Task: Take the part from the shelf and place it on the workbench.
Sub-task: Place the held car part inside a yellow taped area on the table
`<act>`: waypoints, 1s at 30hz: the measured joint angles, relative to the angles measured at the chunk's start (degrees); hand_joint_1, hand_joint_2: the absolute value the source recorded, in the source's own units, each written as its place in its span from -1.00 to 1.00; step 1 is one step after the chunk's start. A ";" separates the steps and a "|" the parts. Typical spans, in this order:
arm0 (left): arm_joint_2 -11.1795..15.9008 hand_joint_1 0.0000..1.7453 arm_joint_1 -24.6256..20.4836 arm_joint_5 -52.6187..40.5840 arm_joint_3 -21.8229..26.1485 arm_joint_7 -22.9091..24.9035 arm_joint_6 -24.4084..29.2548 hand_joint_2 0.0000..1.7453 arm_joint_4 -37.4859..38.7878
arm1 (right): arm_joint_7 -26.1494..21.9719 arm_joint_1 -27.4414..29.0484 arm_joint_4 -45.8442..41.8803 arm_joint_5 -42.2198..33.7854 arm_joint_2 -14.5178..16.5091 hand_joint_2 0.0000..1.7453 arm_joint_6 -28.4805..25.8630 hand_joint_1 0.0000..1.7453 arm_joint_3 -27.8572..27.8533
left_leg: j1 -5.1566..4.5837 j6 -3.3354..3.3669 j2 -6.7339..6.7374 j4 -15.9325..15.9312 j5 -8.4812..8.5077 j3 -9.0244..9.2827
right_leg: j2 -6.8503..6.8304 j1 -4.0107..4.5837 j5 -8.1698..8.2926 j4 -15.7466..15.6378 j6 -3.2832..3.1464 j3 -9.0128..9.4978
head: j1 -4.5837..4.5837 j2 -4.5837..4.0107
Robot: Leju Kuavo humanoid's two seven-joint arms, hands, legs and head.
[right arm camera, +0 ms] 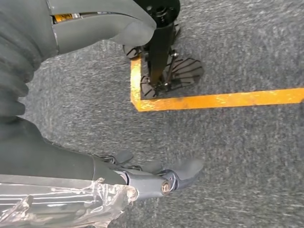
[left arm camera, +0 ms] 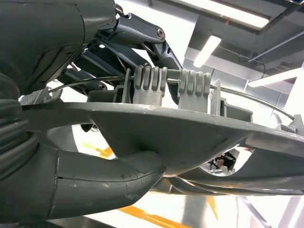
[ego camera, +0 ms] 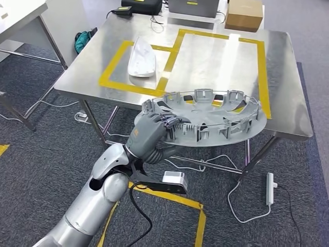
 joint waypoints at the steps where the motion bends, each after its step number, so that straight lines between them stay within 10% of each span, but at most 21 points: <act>1: -0.09 0.62 -0.08 -0.03 -0.02 0.01 0.02 1.00 0.09 | 0.00 0.01 0.00 0.02 0.00 1.00 0.01 -1.00 0.00 | -0.04 -0.27 -0.01 0.05 -0.14 0.07 | 0.04 0.06 -0.16 -0.33 -0.43 0.29 | -0.05 0.00; 4: -0.32 0.62 -0.15 -0.08 -0.14 0.03 0.01 1.00 0.33 | -0.05 0.05 -0.01 0.10 -0.02 1.00 0.05 -1.00 -0.01 | -0.05 -1.14 0.01 2.92 -0.87 -1.19 | 0.20 -0.38 -0.42 -0.57 -1.29 1.46 | -0.27 0.00; 9: -0.27 0.62 -0.28 -0.20 -0.50 0.16 -0.02 1.00 1.15 | -0.10 -0.01 0.00 0.25 -0.04 1.00 0.10 -1.00 0.01 | 0.39 -2.17 0.06 16.83 -4.95 -10.96 | 0.34 -0.60 -2.24 -0.72 -1.94 3.47 | -0.53 0.00; 13: -0.28 0.62 -0.40 -0.26 -0.85 0.45 -0.08 1.00 1.54 | -0.14 0.00 0.00 0.38 -0.02 1.00 0.13 -1.00 0.01 | 0.41 -1.85 0.13 4.56 3.47 -7.38 | 0.53 -0.74 -4.21 -0.66 -1.11 5.82 | -0.65 0.00; 18: -0.49 0.62 -0.70 -0.34 -1.19 0.63 -0.10 1.00 1.73 | -0.25 -0.24 -0.01 0.42 -0.13 1.00 0.15 -1.00 0.01 | 0.43 -0.09 -0.05 0.32 3.80 -5.19 | 0.36 -0.48 -5.59 -0.45 0.49 6.69 | -0.99 0.00; 24: -0.60 0.62 -0.79 -0.84 -1.90 0.96 -0.15 1.00 3.05 | -0.27 -0.14 0.00 0.93 -0.11 1.00 0.23 -1.00 0.11 | 0.25 1.14 -0.24 0.24 1.74 -2.67 | 0.15 -0.25 -11.14 16.33 0.59 -4.81 | -0.71 0.00; 30: -1.01 0.62 -1.57 -1.08 -3.31 1.28 -0.15 1.00 4.48 | -0.64 -0.20 0.00 1.39 -0.11 1.00 0.09 -1.00 0.44 | -0.06 0.26 -0.43 0.22 -1.25 1.02 | 0.09 -0.04 0.81 0.60 -0.05 -1.72 | -0.73 0.00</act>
